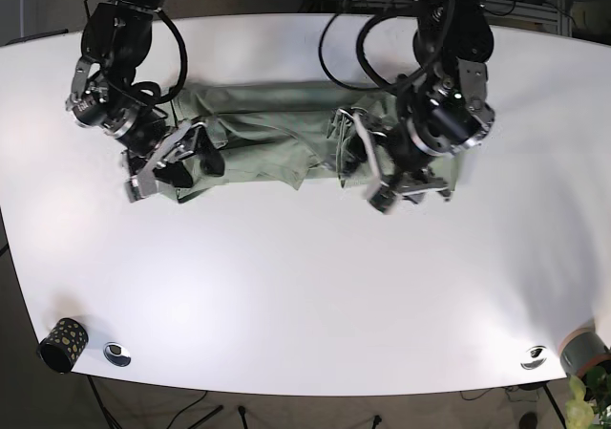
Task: Fold the T-shirt properly
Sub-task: 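Release the strip and reposition both grippers at its two ends, then grasp both strip ends and push them toward each other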
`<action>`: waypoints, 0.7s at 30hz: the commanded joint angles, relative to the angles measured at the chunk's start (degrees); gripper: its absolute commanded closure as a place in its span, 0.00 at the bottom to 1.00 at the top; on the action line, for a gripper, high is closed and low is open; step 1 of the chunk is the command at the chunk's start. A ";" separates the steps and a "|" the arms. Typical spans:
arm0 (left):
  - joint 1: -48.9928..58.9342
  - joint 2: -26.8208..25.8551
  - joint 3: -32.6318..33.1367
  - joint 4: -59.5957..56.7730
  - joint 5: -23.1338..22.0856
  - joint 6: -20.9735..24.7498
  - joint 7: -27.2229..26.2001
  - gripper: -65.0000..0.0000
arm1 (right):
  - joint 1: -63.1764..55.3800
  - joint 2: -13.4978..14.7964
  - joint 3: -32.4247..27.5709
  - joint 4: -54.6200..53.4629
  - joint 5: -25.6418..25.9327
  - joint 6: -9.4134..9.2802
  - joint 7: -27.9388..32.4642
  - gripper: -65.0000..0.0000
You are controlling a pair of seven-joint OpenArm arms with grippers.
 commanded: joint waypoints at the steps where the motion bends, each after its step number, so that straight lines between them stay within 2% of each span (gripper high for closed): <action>1: -0.50 -1.04 -4.27 0.45 -0.47 0.33 -0.46 0.59 | 1.33 3.40 4.14 0.51 3.78 0.34 -0.74 0.41; 6: -0.15 -3.50 -11.04 -0.70 -0.47 0.15 -0.46 0.60 | 2.56 6.92 12.94 -7.05 9.14 0.34 -2.94 0.41; 9: 0.38 -4.03 -14.29 -1.22 -1.35 -2.75 -0.46 0.60 | 4.23 8.85 15.57 -13.73 10.63 0.34 -3.11 0.41; 10: 0.90 -4.20 -15.52 -1.84 -2.32 -5.13 -0.46 0.62 | 4.84 9.64 15.92 -17.16 10.98 0.34 -3.11 0.41; 11: 1.17 -4.29 -16.40 -2.37 -3.02 -5.52 -0.46 0.66 | 5.02 10.26 16.01 -19.62 10.98 0.34 -3.11 0.41; 13: 1.17 -4.29 -17.90 -3.51 -3.28 -5.52 -0.46 0.76 | 5.37 11.23 16.19 -23.31 10.98 0.34 -3.11 0.41; 17: 1.08 -4.38 -20.45 -8.70 -3.37 -5.52 -0.55 0.99 | 6.34 11.40 16.54 -28.59 10.98 0.34 -3.11 0.41; 20: 0.82 -4.38 -22.64 -11.95 -3.46 -5.52 -0.73 1.00 | 5.99 10.79 16.28 -29.20 10.90 0.34 -3.11 0.41; 21: 0.55 -4.38 -22.73 -12.83 -3.46 -5.52 -0.73 1.00 | 5.99 9.56 16.19 -29.20 10.90 0.34 -3.11 0.41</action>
